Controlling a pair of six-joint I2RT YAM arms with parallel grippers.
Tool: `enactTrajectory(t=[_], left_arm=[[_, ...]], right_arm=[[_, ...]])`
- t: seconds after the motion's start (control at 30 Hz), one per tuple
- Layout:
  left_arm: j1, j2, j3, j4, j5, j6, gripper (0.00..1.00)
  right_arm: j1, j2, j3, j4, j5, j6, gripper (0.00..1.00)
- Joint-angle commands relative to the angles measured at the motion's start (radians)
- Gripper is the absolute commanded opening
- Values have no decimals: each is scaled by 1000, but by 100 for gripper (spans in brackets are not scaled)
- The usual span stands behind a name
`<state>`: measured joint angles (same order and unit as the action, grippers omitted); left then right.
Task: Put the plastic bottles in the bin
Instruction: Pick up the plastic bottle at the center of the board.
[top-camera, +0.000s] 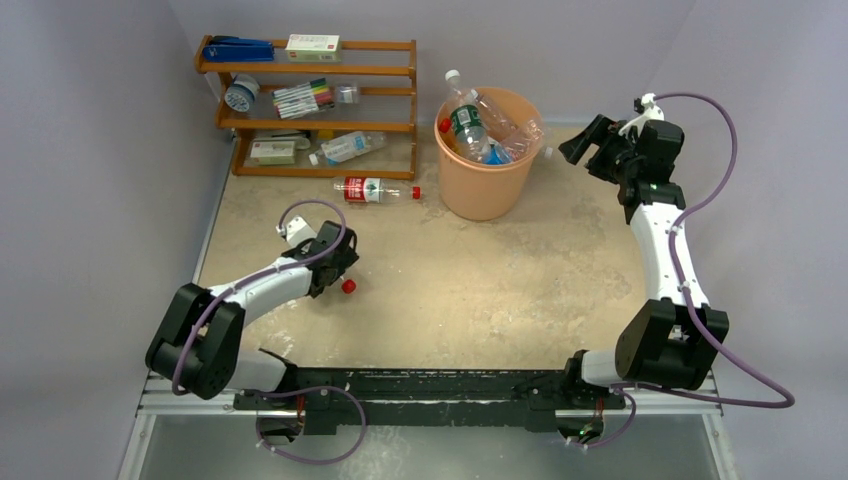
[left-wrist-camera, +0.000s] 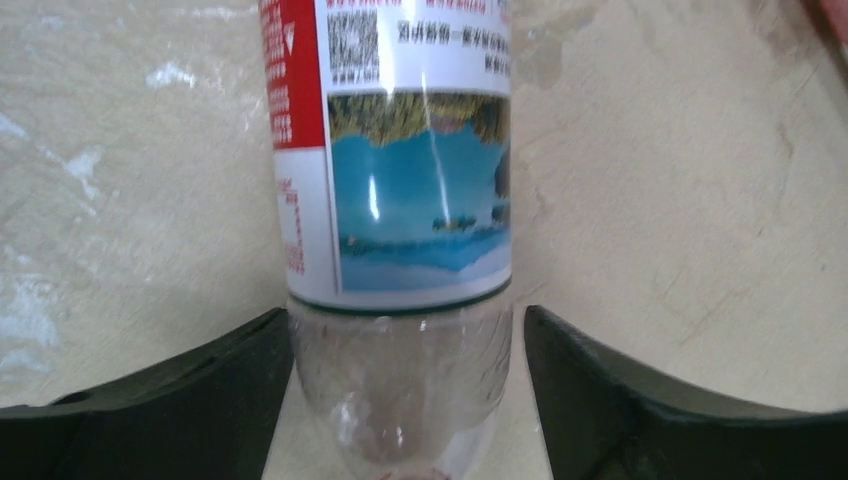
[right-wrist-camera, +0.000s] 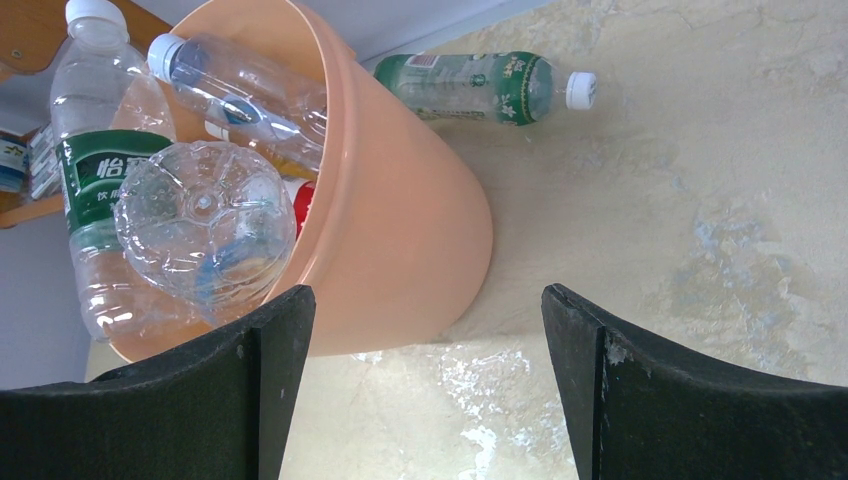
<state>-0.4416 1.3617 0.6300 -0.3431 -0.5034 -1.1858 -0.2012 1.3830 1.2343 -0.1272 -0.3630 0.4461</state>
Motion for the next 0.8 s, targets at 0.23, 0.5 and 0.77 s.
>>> enactTrajectory(t=[0.23,0.5,0.77], left_arm=[[28,11,91,85,95,128,43],[-61,-51,397,-30,72,215,42],[-218,141,894,-50,30,331,44]], right_arm=[[3,-30,-12,38,-36,-19,86],[3,-52,-8,32,-12,-14,86],[2,-72,-19,32,2,-6,86]])
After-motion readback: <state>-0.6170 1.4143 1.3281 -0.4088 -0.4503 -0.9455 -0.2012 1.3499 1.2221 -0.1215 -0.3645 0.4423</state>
